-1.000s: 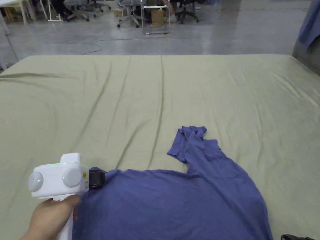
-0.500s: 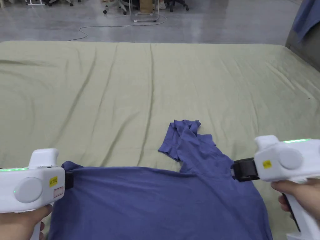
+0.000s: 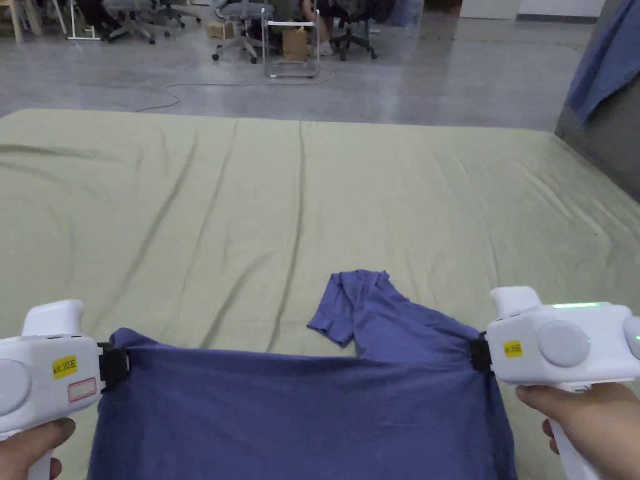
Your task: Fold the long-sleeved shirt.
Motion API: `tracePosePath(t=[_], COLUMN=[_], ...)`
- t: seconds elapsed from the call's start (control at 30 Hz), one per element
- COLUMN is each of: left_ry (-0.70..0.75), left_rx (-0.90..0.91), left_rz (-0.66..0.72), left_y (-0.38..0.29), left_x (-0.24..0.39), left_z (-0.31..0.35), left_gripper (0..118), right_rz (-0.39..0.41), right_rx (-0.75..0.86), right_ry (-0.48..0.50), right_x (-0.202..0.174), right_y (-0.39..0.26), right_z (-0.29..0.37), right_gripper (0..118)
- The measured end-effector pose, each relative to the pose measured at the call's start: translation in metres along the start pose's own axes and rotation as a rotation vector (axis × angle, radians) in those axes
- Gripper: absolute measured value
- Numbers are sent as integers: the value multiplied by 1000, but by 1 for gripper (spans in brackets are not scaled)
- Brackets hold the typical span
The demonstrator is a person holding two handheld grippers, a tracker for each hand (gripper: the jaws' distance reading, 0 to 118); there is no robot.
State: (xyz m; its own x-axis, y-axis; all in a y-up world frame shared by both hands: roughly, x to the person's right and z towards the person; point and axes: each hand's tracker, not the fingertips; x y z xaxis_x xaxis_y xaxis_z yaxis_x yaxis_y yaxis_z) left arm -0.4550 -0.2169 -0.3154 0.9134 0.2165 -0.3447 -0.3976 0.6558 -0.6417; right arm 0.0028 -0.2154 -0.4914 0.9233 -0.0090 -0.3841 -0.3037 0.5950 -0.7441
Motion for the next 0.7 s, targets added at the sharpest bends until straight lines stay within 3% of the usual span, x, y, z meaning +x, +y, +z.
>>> tracePosePath(t=[0.13,0.27,0.47,0.53,0.7], left_ry=[-42,-78,-172,-178,-203], left_rx=[103,169,325,323,386], left_rz=[48,68,72,66,136], left_y=[-3,-18,-46,-54,-48], left_x=[0,16,48,57,61], left_z=[52,110,193,206,228], left_gripper=[0,0,0,0,0], right_rz=[10,123,28,27,-5], right_rx=[197,334,534,562,607], right_ry=[38,-64,-32,-55,7], right_x=[-9,-24,-27,-28,-14], right_y=[-31,-69,-119,-129,-120], right_z=[98,176,267,283,304], right_gripper=[0,0,0,0,0])
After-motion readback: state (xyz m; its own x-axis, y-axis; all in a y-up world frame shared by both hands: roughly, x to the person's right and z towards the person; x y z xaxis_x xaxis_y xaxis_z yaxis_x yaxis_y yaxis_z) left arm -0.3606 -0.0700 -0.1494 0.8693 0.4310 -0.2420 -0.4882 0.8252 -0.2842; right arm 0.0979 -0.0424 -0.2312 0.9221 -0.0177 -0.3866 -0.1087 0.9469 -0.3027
